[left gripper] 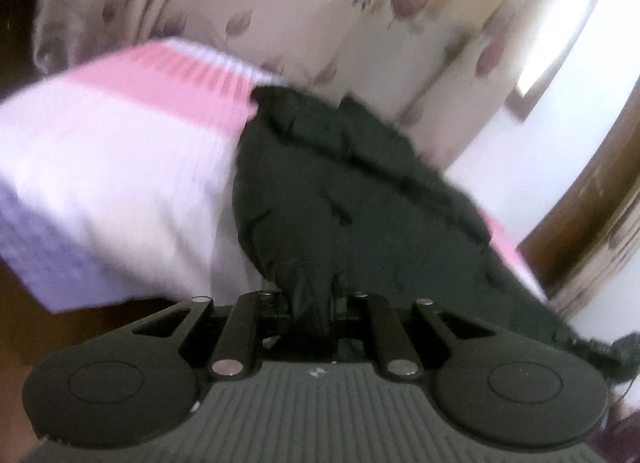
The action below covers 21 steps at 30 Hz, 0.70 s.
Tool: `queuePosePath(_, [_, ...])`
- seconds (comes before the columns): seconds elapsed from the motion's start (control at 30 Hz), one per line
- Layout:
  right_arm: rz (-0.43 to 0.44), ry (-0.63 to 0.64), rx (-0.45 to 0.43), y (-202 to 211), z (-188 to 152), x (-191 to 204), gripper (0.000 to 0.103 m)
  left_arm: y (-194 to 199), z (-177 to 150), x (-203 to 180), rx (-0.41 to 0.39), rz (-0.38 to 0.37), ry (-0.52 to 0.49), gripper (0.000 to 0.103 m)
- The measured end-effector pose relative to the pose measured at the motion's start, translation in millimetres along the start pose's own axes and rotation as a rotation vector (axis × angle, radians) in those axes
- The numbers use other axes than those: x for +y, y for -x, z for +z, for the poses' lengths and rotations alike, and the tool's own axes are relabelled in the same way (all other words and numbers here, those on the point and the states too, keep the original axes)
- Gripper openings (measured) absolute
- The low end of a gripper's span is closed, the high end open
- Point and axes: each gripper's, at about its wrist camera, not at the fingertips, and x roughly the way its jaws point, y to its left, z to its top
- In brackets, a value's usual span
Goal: Fold large clothes
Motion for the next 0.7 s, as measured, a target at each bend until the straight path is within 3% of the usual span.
queuePosePath(0.37, [0.109,-0.024,-0.090,9,38,25,0.016,9,29,-26,-0.135,-0.011,0.063,0.014])
queuePosePath(0.7, [0.112,-0.028,-0.168,10,85,27,0.016,11,74,-49,-0.215,0.004,0.040,0.014])
